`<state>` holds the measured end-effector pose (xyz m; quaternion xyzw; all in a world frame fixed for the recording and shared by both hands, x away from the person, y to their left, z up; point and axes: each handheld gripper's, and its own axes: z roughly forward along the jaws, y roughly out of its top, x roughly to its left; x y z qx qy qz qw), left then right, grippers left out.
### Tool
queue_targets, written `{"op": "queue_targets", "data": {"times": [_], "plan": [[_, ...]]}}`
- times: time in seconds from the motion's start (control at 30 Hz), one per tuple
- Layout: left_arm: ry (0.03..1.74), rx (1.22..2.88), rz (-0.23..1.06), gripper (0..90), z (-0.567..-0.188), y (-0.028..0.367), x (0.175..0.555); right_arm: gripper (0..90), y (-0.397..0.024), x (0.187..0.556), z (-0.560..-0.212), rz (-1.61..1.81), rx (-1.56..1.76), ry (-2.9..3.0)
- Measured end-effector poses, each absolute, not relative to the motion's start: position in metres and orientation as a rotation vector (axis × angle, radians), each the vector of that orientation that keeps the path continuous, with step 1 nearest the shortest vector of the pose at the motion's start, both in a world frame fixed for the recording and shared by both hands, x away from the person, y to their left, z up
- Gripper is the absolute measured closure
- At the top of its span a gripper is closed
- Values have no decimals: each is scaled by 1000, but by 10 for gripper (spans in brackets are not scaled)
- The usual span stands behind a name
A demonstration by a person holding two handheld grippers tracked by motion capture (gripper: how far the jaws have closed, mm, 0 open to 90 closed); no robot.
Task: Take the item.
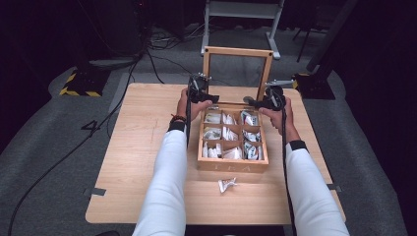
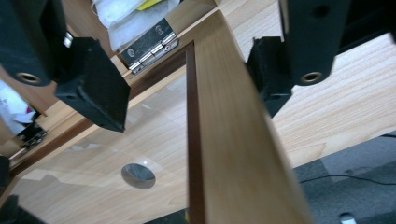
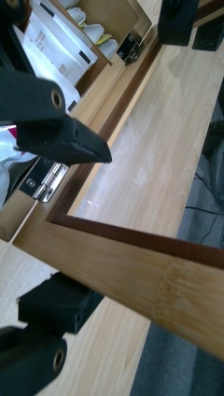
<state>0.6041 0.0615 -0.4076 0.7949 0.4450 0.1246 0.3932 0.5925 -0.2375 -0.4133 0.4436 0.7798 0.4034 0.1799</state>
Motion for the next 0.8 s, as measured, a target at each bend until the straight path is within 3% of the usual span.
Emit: {"op": "queue_targets", "data": {"times": [0.8], "plan": [[1020, 1950, 353, 451, -372, 78, 577, 529, -254, 574, -395, 1267, 1217, 2156]]}}
